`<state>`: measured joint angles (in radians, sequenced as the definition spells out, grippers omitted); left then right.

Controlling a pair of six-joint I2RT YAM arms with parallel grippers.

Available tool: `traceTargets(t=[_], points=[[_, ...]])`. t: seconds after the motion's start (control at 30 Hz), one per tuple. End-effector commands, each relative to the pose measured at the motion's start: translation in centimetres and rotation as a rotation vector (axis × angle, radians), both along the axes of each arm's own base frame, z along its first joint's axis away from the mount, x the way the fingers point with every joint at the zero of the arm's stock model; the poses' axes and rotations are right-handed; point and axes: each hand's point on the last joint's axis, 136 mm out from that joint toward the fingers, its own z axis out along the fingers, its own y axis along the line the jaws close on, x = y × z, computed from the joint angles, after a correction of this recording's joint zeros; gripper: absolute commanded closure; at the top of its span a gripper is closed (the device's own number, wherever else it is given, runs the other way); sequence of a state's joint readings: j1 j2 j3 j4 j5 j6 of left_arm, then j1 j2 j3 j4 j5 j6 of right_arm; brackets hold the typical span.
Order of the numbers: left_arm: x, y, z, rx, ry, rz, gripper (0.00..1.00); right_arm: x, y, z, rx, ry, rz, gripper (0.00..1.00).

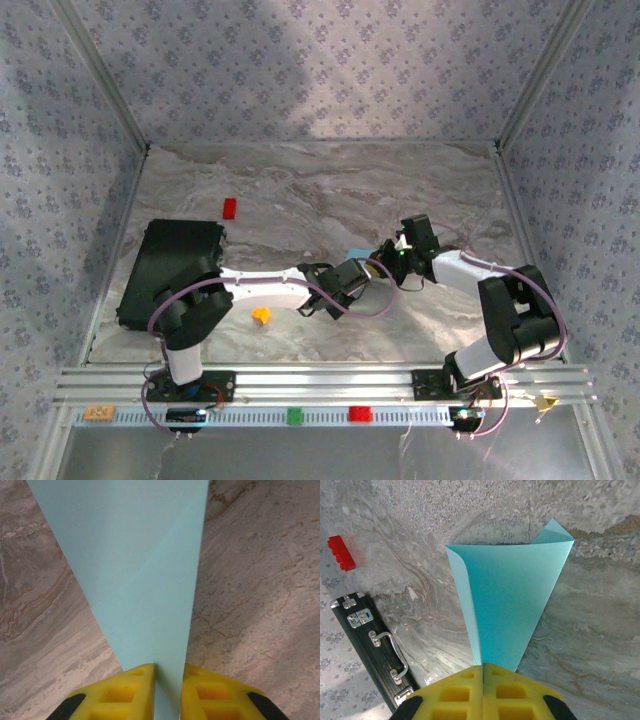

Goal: Fold a paper plane with a square sheet of paper (pick it up from the middle)
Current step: Fold the wing for the fifth time at the center of the table.

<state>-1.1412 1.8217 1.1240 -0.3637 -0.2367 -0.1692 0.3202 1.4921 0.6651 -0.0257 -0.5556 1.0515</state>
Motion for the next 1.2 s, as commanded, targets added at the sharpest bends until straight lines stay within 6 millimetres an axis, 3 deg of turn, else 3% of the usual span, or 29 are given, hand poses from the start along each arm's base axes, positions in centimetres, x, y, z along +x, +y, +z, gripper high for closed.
traceTargets(t=[0.0,0.27,0.43,0.7,0.83,1.17], points=[[-0.14,0.27,-0.68,0.027,-0.004,0.008,0.82,-0.2,-0.25,0.25,0.013,0.006,-0.014,1.0],[-0.19,0.23,-0.8,0.026,0.0,0.008,0.93,-0.28,-0.3,0.16,0.011,0.007,-0.015,1.0],[-0.19,0.4,-0.97,0.033,0.0,0.016,0.88,-0.26,-0.29,0.24,0.013,0.006,-0.015,1.0],[-0.18,0.33,-1.08,0.035,0.003,0.016,0.88,-0.26,-0.28,0.27,0.013,0.005,-0.015,1.0],[-0.17,0.24,-0.93,0.022,0.001,0.02,0.94,-0.21,-0.32,0.32,0.013,0.003,-0.017,1.0],[-0.31,-0.31,-0.35,-0.027,0.024,0.024,0.98,-0.43,-0.44,0.06,0.006,0.01,-0.017,1.0]])
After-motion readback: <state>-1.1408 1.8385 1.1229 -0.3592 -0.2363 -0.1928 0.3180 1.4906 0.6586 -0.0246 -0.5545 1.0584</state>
